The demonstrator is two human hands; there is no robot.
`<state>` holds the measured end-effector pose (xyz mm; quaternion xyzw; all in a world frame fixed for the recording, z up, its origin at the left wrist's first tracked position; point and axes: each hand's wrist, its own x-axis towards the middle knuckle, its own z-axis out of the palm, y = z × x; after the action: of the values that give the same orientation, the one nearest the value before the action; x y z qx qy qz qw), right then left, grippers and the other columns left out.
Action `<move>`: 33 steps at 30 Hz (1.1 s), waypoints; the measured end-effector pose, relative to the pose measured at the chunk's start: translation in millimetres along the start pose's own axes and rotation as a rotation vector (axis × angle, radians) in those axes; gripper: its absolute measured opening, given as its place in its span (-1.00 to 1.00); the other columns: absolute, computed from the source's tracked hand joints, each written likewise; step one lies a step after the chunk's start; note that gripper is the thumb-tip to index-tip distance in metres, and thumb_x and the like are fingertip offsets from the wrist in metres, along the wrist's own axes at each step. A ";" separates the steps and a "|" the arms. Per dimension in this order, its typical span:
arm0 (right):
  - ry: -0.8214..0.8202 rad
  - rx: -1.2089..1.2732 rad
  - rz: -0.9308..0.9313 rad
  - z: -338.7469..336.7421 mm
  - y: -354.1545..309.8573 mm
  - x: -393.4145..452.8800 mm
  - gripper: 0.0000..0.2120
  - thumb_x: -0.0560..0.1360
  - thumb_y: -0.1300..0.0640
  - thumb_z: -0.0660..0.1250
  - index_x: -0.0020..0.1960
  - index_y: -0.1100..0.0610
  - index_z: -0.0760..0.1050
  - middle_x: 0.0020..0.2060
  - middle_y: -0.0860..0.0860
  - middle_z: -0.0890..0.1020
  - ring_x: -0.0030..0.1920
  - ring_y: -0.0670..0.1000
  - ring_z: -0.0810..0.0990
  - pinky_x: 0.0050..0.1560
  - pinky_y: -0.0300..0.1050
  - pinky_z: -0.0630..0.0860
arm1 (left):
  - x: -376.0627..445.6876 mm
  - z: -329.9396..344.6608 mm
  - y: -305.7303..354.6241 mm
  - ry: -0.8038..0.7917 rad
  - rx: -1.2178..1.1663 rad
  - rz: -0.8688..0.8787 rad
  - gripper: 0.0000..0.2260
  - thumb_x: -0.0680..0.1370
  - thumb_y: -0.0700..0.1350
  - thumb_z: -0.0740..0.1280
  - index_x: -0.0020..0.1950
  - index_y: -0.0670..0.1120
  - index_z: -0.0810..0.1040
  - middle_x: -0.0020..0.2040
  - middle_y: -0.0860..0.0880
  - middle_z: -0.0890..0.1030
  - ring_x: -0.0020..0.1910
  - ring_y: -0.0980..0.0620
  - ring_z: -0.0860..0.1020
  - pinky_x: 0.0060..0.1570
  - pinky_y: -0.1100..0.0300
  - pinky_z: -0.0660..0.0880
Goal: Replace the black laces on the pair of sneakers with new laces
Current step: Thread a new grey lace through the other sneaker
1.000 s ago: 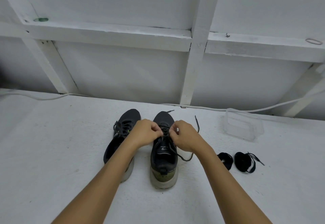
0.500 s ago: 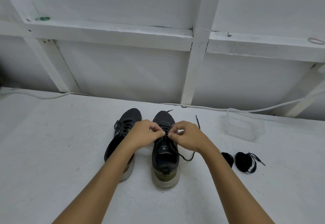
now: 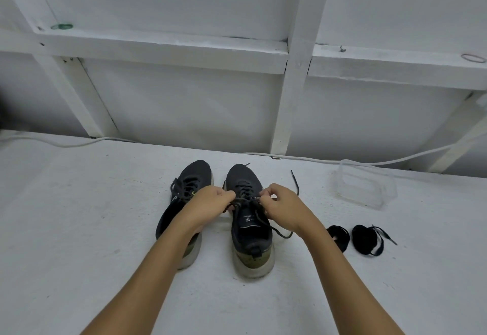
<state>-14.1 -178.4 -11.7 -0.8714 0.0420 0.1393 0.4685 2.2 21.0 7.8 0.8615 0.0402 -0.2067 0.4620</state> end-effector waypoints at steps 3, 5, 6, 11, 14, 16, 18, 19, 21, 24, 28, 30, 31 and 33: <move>0.024 0.063 0.018 -0.2 0.7 -1.8 -0.83 0.52 -0.03 0.24 -0.06 0.05 0.53 0.02 -0.17 0.64 0.03 -0.07 0.65 0.18 0.10 0.61 | -2.0 4.8 -2.3 0.057 0.020 0.021 -0.74 0.53 -0.02 0.22 -0.35 -0.04 0.36 -0.46 0.11 0.49 -0.36 0.03 0.40 -0.22 0.11 0.33; 0.031 0.105 0.031 0.5 1.9 -3.0 -0.80 0.52 -0.06 0.23 -0.04 0.02 0.54 -0.01 -0.13 0.66 0.01 -0.04 0.68 0.17 0.12 0.62 | -3.2 8.1 -2.4 0.080 0.015 0.027 -0.78 0.56 -0.02 0.21 -0.25 -0.08 0.41 -0.34 0.09 0.62 -0.27 0.09 0.59 -0.19 0.13 0.41; 0.027 0.113 0.037 1.1 2.9 -3.6 -0.79 0.54 -0.08 0.21 -0.02 0.01 0.54 -0.01 -0.12 0.66 0.01 -0.02 0.68 0.18 0.12 0.62 | -2.9 9.9 -3.1 0.090 0.012 0.032 -0.78 0.56 -0.01 0.20 -0.23 -0.09 0.42 -0.26 0.04 0.65 -0.16 0.04 0.65 -0.17 0.14 0.43; 0.067 0.079 -0.048 -0.5 -1.7 -13.1 -0.86 0.58 -0.08 0.31 -0.02 -0.02 0.49 -0.01 -0.16 0.63 -0.14 -0.21 0.66 0.00 -0.09 0.63 | -6.9 13.4 -5.6 0.151 0.012 0.099 -0.83 0.60 -0.03 0.21 -0.12 -0.06 0.50 -0.12 0.07 0.63 -0.06 0.05 0.64 -0.12 0.19 0.46; 0.133 0.010 -0.121 -4.5 -5.5 -27.1 -0.76 0.50 -0.12 0.46 -0.04 -0.02 0.46 -0.12 -0.12 0.64 -0.35 -0.22 0.61 -0.33 -0.32 0.45 | -13.7 13.0 -7.1 0.206 0.036 0.255 -0.97 0.57 -0.02 0.35 -0.05 0.06 0.53 -0.06 0.15 0.61 -0.10 0.22 0.59 -0.12 0.34 0.42; 0.108 -0.052 -0.194 -4.6 -3.3 -34.1 -0.77 0.45 -0.07 0.52 -0.03 -0.05 0.50 -0.07 -0.14 0.61 -0.28 -0.20 0.65 -0.27 -0.29 0.53 | -16.2 13.5 -11.7 0.239 0.114 0.336 -0.94 0.53 -0.05 0.43 -0.05 0.05 0.57 -0.12 0.13 0.60 -0.22 0.27 0.53 -0.18 0.43 0.38; 0.049 -0.140 -0.250 -3.9 -0.3 -36.2 -0.84 0.47 0.04 0.50 0.03 -0.11 0.59 0.04 -0.16 0.56 -0.14 -0.17 0.67 -0.10 -0.30 0.57 | -17.8 14.9 -15.7 0.250 0.205 0.388 -0.93 0.50 -0.07 0.47 -0.05 0.04 0.63 -0.17 0.10 0.56 -0.27 0.27 0.49 -0.21 0.46 0.37; 0.030 -0.185 -0.264 -4.1 0.5 -35.5 -0.82 0.51 0.08 0.44 0.07 -0.13 0.63 0.07 -0.16 0.54 -0.09 -0.16 0.66 -0.07 -0.35 0.55 | -19.2 15.7 -16.7 0.249 0.230 0.400 -0.93 0.49 -0.07 0.48 -0.04 0.04 0.65 -0.19 0.10 0.55 -0.28 0.27 0.48 -0.22 0.47 0.36; 0.024 -0.266 -0.279 -5.4 -0.8 -32.9 -0.77 0.56 0.12 0.34 0.14 -0.12 0.66 0.09 -0.14 0.52 -0.07 -0.16 0.62 -0.05 -0.40 0.50 | -21.1 17.3 -17.3 0.253 0.229 0.408 -0.95 0.52 -0.05 0.45 -0.04 0.04 0.66 -0.20 0.11 0.58 -0.26 0.26 0.50 -0.22 0.47 0.36; -0.005 -0.366 -0.277 -5.7 -7.2 -29.0 -0.72 0.58 0.11 0.30 0.22 -0.11 0.65 0.10 -0.11 0.47 -0.07 -0.12 0.59 0.06 -0.21 0.55 | -26.1 16.0 -15.8 0.238 0.179 0.389 -0.89 0.61 -0.12 0.32 -0.01 0.02 0.65 -0.18 0.13 0.64 -0.22 0.25 0.57 -0.21 0.47 0.39; -0.066 -0.498 -0.273 -2.8 -15.3 -25.8 -0.70 0.56 0.13 0.32 0.24 -0.09 0.63 0.12 -0.07 0.42 -0.06 -0.01 0.53 0.02 -0.15 0.48 | -30.4 7.2 -18.1 0.111 0.172 0.356 -0.83 0.58 -0.19 0.34 0.08 0.06 0.61 -0.14 0.11 0.63 -0.41 0.18 0.46 -0.30 0.43 0.41; -0.073 -0.533 -0.275 -1.0 -17.0 -25.6 -0.74 0.54 0.12 0.38 0.20 -0.06 0.64 0.13 -0.05 0.42 -0.05 0.00 0.52 0.01 -0.14 0.49 | -31.3 3.9 -17.0 0.057 0.192 0.389 -0.76 0.55 -0.20 0.40 0.12 0.12 0.61 -0.08 0.12 0.61 -0.42 0.17 0.41 -0.29 0.43 0.40; -0.066 -0.535 -0.279 -0.4 -16.6 -25.7 -0.79 0.55 0.11 0.41 0.17 -0.05 0.65 0.12 -0.04 0.43 -0.03 0.01 0.53 0.03 -0.11 0.51 | -30.8 2.5 -15.5 0.037 0.209 0.409 -0.73 0.54 -0.19 0.43 0.14 0.14 0.63 -0.05 0.13 0.60 -0.39 0.20 0.43 -0.25 0.44 0.39; -0.048 -0.506 -0.290 0.8 -13.8 -26.2 -0.88 0.56 0.10 0.43 0.08 -0.03 0.66 0.11 -0.04 0.45 -0.01 0.03 0.54 0.06 -0.06 0.54 | -29.2 0.5 -11.6 -0.015 0.282 0.426 -0.70 0.52 -0.15 0.46 0.18 0.17 0.65 0.01 0.17 0.55 -0.27 0.31 0.47 -0.19 0.45 0.36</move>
<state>-36.5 -171.5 6.4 -0.9540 -0.1300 0.0974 0.2520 -27.6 30.8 10.0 0.9049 -0.1749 -0.1144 0.3708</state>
